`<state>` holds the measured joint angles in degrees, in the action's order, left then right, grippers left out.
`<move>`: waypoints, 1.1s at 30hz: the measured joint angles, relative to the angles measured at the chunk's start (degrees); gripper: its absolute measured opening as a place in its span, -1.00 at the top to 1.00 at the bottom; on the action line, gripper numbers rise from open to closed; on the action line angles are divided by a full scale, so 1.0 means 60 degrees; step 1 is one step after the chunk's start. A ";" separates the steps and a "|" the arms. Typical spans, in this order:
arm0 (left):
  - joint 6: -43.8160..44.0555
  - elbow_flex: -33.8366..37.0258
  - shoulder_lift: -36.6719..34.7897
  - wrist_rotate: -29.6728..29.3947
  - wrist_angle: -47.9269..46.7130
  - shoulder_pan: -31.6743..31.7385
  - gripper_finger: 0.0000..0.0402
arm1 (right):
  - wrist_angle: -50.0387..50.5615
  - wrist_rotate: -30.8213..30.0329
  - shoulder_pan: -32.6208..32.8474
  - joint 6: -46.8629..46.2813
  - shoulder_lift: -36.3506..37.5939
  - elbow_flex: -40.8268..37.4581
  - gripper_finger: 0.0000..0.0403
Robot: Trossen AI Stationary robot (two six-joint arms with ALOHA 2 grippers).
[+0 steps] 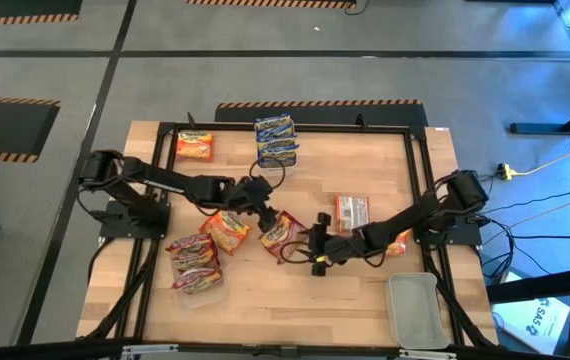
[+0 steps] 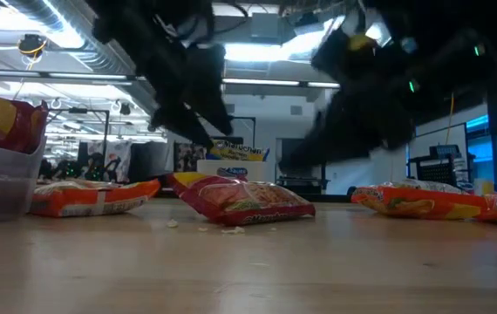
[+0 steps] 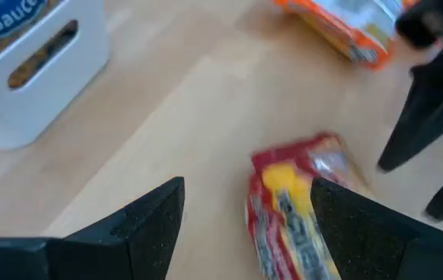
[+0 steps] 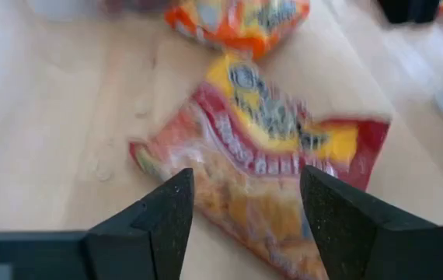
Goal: Sort Maruchan noodles
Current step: Put the red noodle pack into the transparent bin
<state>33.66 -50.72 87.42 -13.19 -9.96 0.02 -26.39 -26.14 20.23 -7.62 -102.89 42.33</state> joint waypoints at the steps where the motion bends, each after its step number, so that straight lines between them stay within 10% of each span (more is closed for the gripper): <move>1: 0.0082 -0.0007 0.0150 0.0005 0.0078 0.0042 -0.37 | -0.0093 -0.0133 0.0000 -0.0017 -0.0127 -0.0105 -0.08; 33: 0.1621 0.0004 0.2153 0.4422 0.2088 0.0130 -0.37 | -0.1884 -0.0537 0.0015 0.0235 -0.2040 0.0019 -0.08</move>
<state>43.39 -50.70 100.33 13.34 2.57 0.80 -37.69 -29.36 20.32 -6.21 -115.13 42.44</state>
